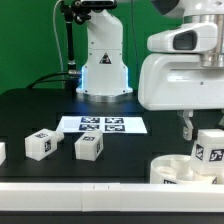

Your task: Assemble stool

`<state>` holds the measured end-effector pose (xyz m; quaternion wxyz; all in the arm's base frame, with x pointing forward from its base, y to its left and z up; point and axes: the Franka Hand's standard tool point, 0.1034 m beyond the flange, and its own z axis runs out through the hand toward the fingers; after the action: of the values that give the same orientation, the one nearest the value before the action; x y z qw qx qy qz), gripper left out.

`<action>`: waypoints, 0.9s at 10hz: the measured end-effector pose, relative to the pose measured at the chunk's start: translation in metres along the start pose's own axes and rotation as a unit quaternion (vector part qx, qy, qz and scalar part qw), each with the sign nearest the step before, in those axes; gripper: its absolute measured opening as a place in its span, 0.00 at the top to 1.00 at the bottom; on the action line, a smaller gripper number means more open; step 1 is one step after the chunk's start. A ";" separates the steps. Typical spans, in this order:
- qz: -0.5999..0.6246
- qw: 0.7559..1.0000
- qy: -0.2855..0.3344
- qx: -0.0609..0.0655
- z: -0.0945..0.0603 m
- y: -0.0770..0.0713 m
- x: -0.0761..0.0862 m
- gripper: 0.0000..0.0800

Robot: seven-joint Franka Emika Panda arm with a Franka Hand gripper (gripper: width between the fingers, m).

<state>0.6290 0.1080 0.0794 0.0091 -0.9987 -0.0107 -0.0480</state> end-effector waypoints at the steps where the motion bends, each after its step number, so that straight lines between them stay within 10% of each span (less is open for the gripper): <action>1: 0.063 0.998 0.005 0.008 0.000 0.000 -0.001 0.58; 9: 0.428 0.903 -0.004 0.043 0.001 -0.008 -0.003 0.58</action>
Offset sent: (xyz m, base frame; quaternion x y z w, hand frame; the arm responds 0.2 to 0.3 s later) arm -0.0179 0.0030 -0.0181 0.0292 -0.0177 0.2510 0.9674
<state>0.6257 0.1157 0.0782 0.0712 -0.9061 0.4155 -0.0346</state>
